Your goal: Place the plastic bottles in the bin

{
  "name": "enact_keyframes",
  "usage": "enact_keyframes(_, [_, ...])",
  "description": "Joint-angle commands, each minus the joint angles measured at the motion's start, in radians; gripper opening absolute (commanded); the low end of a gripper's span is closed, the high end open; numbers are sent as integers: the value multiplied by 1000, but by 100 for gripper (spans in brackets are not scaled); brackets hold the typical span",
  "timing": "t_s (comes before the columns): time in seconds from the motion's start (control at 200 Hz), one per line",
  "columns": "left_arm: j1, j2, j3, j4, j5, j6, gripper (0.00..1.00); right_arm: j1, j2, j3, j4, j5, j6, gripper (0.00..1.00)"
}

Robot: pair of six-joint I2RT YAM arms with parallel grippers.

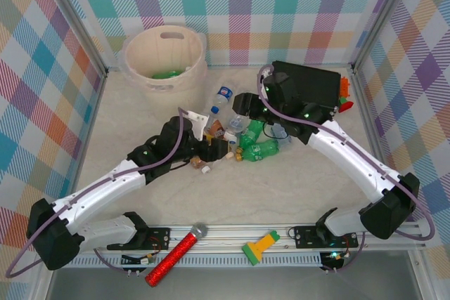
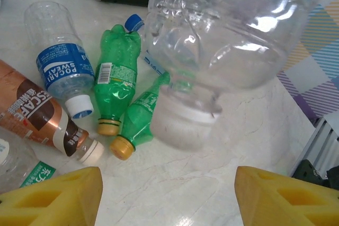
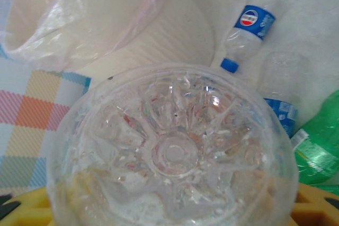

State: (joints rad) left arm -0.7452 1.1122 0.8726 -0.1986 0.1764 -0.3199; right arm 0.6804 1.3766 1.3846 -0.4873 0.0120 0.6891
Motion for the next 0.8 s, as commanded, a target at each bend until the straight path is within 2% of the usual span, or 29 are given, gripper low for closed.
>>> enact_keyframes(0.0, [-6,15,4,52,16,38,66,24,18,42,28,-66,-30,55])
enact_keyframes(0.13, [-5,38,17,66,21,49,63,52,37,49,35,-90,-40,55])
enact_keyframes(0.235, [-6,60,27,70,49,53,55,59,42,53,35,-97,-39,55])
enact_keyframes(0.365, [-8,57,24,80,58,52,41,60,35,44,42,-87,-41,55])
enact_keyframes(0.45, [-9,53,25,80,61,51,27,61,30,36,47,-82,-43,56])
enact_keyframes(0.575, [-11,52,30,79,61,44,19,61,12,18,49,-55,-45,69])
enact_keyframes(0.63, [-12,52,36,75,60,40,18,61,-4,5,52,-31,-46,83])
enact_keyframes(0.74, [-11,54,49,70,50,27,18,61,-47,-28,55,14,-58,89])
enact_keyframes(0.795, [-11,53,54,65,30,17,18,59,-75,-50,54,41,-63,98])
